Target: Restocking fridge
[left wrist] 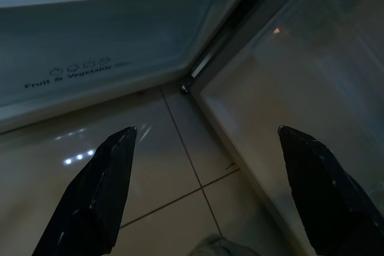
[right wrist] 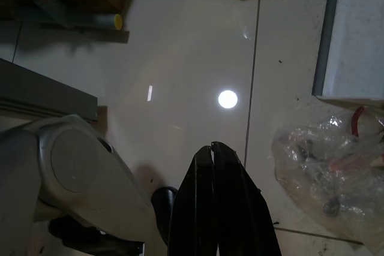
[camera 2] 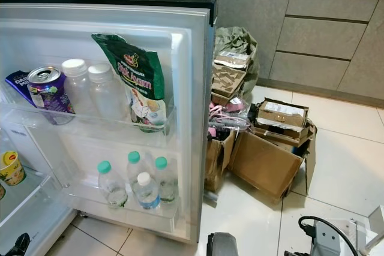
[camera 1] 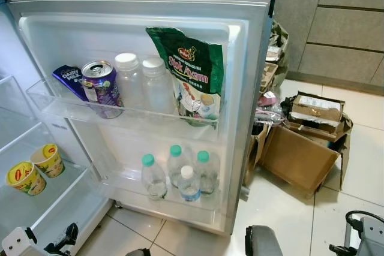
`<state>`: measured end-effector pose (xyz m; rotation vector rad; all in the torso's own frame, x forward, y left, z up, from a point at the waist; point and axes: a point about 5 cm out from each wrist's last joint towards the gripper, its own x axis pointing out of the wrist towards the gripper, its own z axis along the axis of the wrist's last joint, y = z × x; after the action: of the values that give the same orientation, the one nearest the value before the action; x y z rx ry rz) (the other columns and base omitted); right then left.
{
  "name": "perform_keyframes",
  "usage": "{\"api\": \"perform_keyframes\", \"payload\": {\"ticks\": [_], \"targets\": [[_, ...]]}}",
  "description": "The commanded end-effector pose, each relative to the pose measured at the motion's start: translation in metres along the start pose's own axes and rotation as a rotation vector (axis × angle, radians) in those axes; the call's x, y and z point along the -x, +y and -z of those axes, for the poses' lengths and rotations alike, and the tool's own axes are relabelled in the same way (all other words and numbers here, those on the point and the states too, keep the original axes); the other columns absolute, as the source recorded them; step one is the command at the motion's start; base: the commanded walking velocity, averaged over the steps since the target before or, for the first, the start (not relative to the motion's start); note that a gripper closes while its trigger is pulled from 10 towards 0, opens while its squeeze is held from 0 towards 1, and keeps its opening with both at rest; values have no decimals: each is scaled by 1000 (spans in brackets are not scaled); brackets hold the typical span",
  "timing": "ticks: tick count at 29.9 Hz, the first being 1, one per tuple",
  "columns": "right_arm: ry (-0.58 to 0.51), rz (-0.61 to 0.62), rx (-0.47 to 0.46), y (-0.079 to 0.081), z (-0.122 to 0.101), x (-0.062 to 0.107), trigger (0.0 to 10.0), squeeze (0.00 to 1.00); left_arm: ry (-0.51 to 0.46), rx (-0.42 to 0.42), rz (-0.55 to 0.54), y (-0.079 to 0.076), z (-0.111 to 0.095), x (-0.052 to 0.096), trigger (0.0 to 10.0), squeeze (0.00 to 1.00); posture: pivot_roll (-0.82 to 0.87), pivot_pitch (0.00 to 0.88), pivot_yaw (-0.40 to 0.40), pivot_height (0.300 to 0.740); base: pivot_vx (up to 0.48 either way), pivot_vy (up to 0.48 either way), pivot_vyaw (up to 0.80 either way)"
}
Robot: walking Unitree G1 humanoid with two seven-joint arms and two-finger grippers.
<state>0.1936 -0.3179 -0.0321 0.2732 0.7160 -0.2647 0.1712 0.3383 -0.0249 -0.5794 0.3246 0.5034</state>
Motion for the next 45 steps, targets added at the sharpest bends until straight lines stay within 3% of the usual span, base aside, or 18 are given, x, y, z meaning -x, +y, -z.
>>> {"api": "perform_keyframes", "payload": {"ticks": [1, 13, 31, 37, 45], "targets": [[9, 4, -6, 1, 2, -1, 10000, 0, 36, 0, -21, 3, 8, 3, 10000, 0, -74, 4, -3, 552, 0, 0, 0], [0, -8, -4, 5, 2, -2, 10000, 0, 101, 6, -86, 15, 25, 15, 10000, 0, -92, 8, -4, 581, 0, 0, 0], [-35, -76, -47, 14, 0, -4, 10000, 0, 113, -2, -95, 14, 23, 12, 10000, 0, -92, 10, 9, 581, -15, 0, 0], [-42, -86, -42, 16, -2, -5, 10000, 0, 113, -3, -93, 13, 23, 12, 10000, 0, -92, 10, 9, 605, 0, 0, 0], [-38, -88, -45, 17, -3, -5, 10000, 0, 123, -8, -94, 13, 24, 12, 10000, 0, -92, 10, 9, 605, 0, 0, 0]]}}
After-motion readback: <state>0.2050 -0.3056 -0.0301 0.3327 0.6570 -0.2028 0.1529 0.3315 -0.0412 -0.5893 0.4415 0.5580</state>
